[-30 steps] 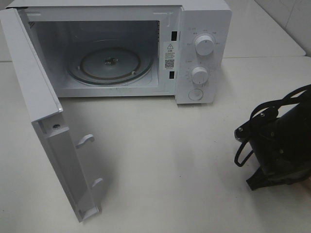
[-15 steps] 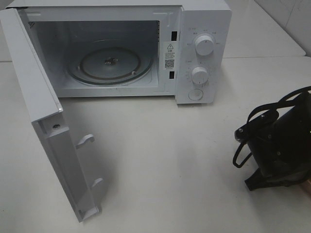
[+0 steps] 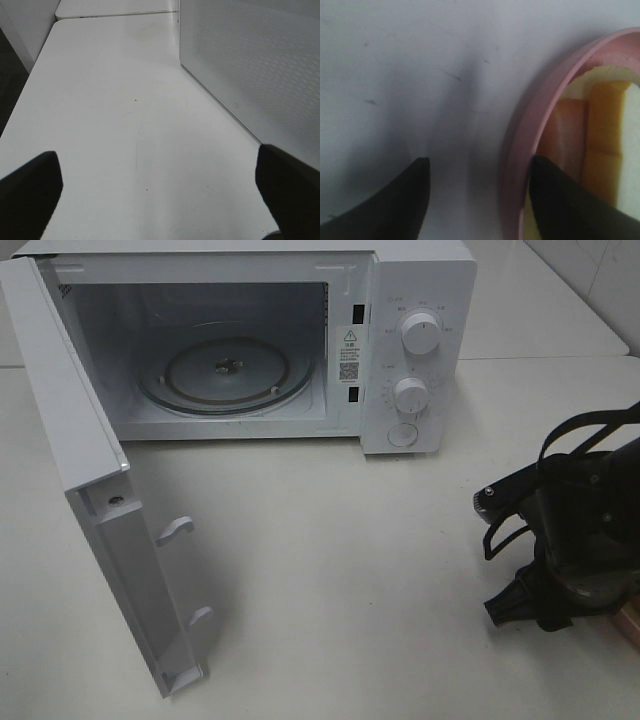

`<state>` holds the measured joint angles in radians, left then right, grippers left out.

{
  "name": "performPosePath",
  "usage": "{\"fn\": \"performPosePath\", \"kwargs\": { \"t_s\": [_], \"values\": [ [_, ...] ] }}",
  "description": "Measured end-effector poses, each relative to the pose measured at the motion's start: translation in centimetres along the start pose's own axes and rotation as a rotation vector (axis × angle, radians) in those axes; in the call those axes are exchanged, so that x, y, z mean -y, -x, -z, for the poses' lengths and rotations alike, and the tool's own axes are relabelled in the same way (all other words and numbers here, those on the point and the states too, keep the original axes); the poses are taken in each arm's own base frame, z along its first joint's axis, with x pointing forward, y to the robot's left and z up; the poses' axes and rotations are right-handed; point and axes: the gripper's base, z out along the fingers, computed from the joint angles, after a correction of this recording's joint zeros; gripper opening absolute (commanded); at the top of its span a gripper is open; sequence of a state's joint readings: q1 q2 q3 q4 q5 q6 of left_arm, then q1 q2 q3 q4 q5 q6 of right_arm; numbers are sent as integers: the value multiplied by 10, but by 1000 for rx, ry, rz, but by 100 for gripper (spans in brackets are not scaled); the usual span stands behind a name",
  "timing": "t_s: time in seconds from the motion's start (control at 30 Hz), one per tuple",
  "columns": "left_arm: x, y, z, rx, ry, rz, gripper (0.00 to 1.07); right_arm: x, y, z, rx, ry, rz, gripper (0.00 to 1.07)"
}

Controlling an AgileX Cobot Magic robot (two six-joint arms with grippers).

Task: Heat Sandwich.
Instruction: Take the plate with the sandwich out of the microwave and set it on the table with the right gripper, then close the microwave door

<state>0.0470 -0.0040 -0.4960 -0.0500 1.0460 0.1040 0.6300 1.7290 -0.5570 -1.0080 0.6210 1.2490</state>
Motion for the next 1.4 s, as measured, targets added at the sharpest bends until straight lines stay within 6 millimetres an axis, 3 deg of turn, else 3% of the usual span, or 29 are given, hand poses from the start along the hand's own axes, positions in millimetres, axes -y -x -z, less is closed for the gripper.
{"fn": "performPosePath", "kwargs": {
  "t_s": [0.27, 0.37, 0.5, 0.7, 0.97, 1.4],
  "values": [
    [0, 0, 0, 0, 0, 0, 98, 17, 3, 35, 83, 108, 33, 82],
    [0, 0, 0, 0, 0, 0, 98, 24, 2, 44, 99, 112, 35, 82],
    [0, 0, 0, 0, 0, 0, 98, 45, -8, 73, 132, 154, 82, 82],
    [0, 0, 0, 0, 0, 0, 98, 57, -18, 96, 167, 234, 136, 81],
    [0, 0, 0, 0, 0, 0, 98, 84, -26, 143, 255, 344, 137, 81],
    [0, 0, 0, 0, 0, 0, 98, 110, -61, 178, 349, 477, 99, 81]
  ]
}}
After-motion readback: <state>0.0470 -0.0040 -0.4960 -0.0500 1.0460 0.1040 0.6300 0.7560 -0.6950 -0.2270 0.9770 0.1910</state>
